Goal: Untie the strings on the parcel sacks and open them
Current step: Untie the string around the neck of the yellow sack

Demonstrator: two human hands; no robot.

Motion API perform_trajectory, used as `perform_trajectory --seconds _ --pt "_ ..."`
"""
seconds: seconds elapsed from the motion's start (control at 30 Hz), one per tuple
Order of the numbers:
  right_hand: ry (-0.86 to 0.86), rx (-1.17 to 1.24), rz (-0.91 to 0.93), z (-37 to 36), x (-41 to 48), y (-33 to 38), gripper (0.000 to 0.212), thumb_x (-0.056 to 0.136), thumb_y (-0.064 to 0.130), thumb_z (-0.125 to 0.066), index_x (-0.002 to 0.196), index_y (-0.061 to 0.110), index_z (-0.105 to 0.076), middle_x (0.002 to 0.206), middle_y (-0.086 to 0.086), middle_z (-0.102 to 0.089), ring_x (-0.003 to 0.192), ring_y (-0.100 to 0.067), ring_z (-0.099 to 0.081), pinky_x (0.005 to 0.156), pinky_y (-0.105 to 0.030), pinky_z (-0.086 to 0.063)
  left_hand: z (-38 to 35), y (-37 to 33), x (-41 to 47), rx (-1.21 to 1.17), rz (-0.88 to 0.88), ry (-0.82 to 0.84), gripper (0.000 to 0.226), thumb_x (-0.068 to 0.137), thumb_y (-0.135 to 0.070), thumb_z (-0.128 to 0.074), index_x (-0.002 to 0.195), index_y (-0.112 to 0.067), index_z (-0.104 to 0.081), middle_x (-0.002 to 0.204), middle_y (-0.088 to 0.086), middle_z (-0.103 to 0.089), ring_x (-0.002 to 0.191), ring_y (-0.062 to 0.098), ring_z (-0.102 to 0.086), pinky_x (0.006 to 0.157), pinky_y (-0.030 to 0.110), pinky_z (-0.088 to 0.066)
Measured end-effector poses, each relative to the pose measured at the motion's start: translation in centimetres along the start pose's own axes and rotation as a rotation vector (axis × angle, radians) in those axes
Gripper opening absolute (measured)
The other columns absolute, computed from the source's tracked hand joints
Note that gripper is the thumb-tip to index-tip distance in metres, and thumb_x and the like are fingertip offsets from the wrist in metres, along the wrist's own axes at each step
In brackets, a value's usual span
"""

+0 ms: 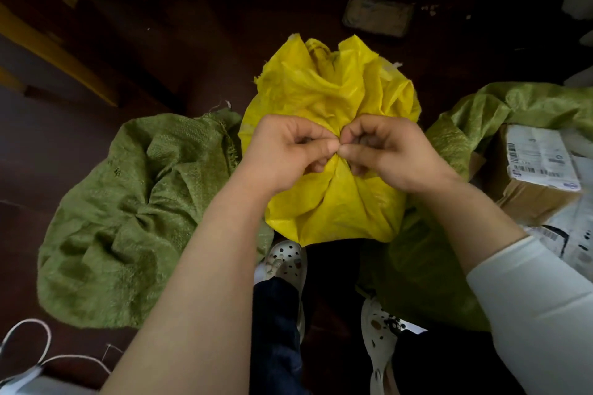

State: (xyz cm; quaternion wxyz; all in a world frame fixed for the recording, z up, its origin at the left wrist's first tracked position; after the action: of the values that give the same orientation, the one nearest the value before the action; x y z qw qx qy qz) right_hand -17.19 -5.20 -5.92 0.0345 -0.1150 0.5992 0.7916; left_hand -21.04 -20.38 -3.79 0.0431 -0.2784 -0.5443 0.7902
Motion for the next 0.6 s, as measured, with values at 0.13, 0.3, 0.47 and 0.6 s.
perform_trajectory --seconds 0.13,0.3,0.47,0.6 --pt "-0.042 0.235 -0.128 -0.7 -0.2 -0.3 0.015 0.082 0.000 -0.065 0.076 0.013 -0.060 0.058 0.001 -0.056 0.047 -0.003 -0.053 0.050 -0.019 -0.047 -0.2 0.5 0.0 -0.102 0.038 -0.016 0.010 0.079 0.005 -0.066 0.077 -0.005 -0.068 0.048 -0.006 -0.061 0.043 0.000 -0.054 0.048 0.014 -0.049" --pt "-0.270 -0.488 0.142 -0.8 -0.3 0.1 0.011 0.078 0.022 -0.070 0.086 0.014 -0.071 0.076 -0.010 -0.064 0.069 -0.024 -0.062 0.066 -0.036 -0.053 -0.2 0.7 0.6 0.099 -0.025 -0.089 0.021 0.081 -0.002 -0.068 0.070 -0.020 -0.066 0.057 0.002 -0.061 0.050 0.010 -0.058 0.062 0.030 -0.056" --pt "-0.227 -0.657 0.251 -1.1 -0.6 0.9 0.015 0.080 0.022 -0.061 0.088 0.009 -0.065 0.080 -0.008 -0.059 0.070 -0.026 -0.059 0.058 -0.038 -0.051 -0.3 0.5 0.5 0.183 -0.048 -0.086 0.019 0.081 -0.006 -0.068 0.070 -0.021 -0.066 0.061 0.005 -0.063 0.053 0.013 -0.059 0.063 0.032 -0.057" --pt "-0.001 -0.026 -0.061 -0.3 -0.1 -0.1 0.012 0.082 0.003 -0.066 0.075 0.011 -0.061 0.056 0.003 -0.058 0.049 -0.006 -0.055 0.051 -0.021 -0.047 0.0 0.9 0.2 -0.116 0.066 0.023 0.005 0.080 0.004 -0.065 0.081 0.000 -0.068 0.051 -0.004 -0.063 0.046 0.002 -0.057 0.050 0.015 -0.050"
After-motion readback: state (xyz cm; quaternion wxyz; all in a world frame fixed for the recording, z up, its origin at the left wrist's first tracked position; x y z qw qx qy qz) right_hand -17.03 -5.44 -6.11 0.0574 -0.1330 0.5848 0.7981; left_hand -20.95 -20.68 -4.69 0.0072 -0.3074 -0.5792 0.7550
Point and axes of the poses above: each hand's wrist, its own x-axis towards the middle knuckle, its own z-axis out of the back of the hand, y = z × x, the point moved 2 cm from there along x, towards the middle knuckle
